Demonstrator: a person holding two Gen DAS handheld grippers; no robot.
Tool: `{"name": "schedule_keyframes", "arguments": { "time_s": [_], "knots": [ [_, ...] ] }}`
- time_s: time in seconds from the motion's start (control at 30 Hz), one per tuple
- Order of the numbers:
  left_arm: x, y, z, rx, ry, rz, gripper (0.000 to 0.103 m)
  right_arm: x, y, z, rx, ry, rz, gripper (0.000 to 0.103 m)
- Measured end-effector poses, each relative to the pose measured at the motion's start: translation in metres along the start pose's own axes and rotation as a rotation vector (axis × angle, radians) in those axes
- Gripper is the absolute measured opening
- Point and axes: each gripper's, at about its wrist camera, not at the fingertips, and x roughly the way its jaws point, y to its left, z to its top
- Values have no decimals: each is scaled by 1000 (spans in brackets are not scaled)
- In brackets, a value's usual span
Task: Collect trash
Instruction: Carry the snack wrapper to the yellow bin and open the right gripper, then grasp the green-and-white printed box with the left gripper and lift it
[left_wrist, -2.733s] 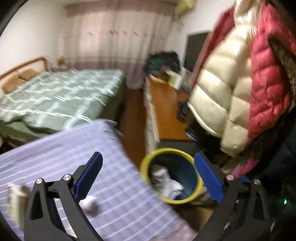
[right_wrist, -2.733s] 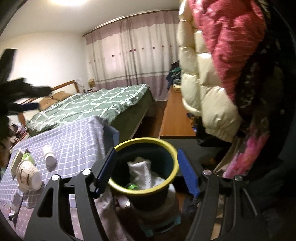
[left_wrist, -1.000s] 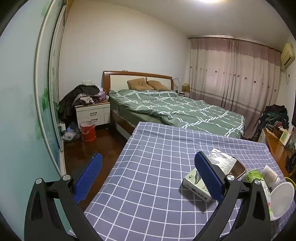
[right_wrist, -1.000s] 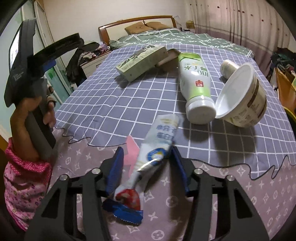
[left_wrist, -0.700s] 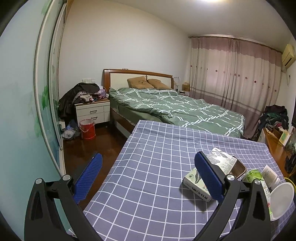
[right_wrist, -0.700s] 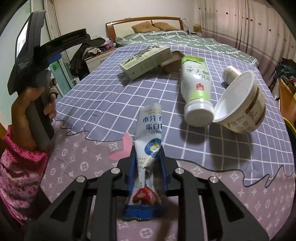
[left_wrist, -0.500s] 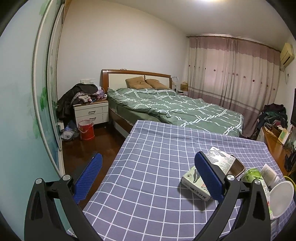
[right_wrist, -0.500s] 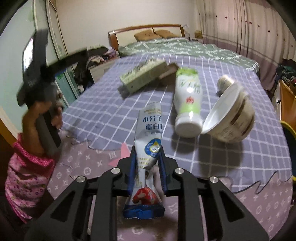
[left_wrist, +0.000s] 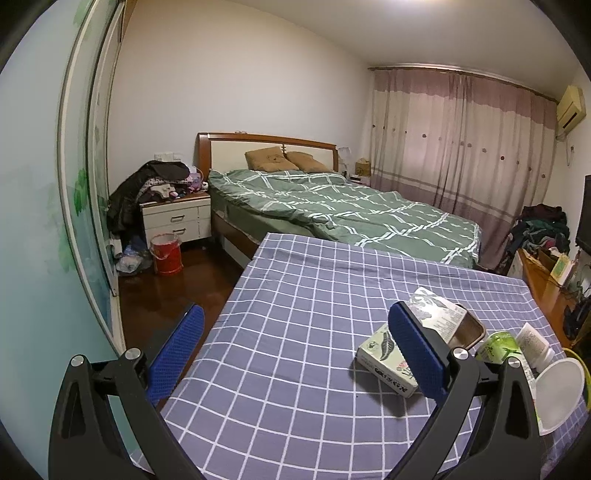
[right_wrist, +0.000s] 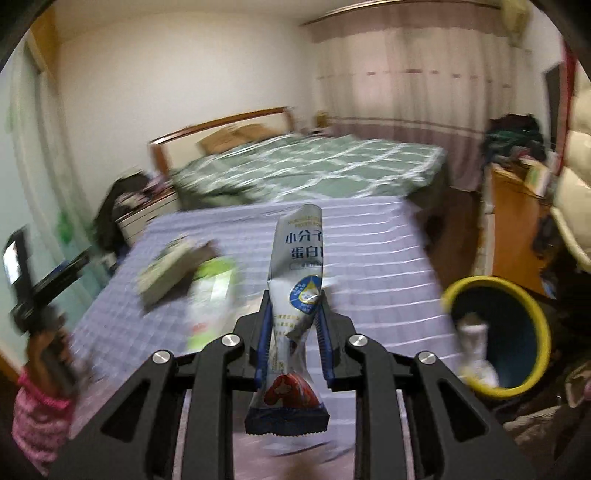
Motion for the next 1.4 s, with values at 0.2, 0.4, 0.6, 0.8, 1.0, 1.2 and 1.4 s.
{"name": "schedule_keyframes", "arguments": {
  "time_s": [0.2, 0.4, 0.6, 0.8, 1.0, 1.2, 1.4],
  "knots": [
    [0, -8, -1, 32, -9, -26, 98, 18, -91, 10, 132, 8, -179, 22],
    [0, -23, -4, 85, -18, -50, 98, 48, -168, 1, 210, 69, -325, 22],
    [3, -32, -6, 120, -2, -67, 98, 77, -215, -4, 272, 123, -401, 26],
    [7, -35, -7, 134, 17, -82, 98, 89, -235, -13, 324, 151, -461, 47],
    [13, -41, -10, 150, 56, -135, 98, 69, -197, 8, 326, 40, -424, 56],
    [24, -71, -12, 253, 118, -176, 98, 64, -133, 43, 311, -149, -240, 58],
    [59, -90, 0, 301, 225, -318, 98, 84, -114, 39, 264, -122, -166, 61]
  ]
}}
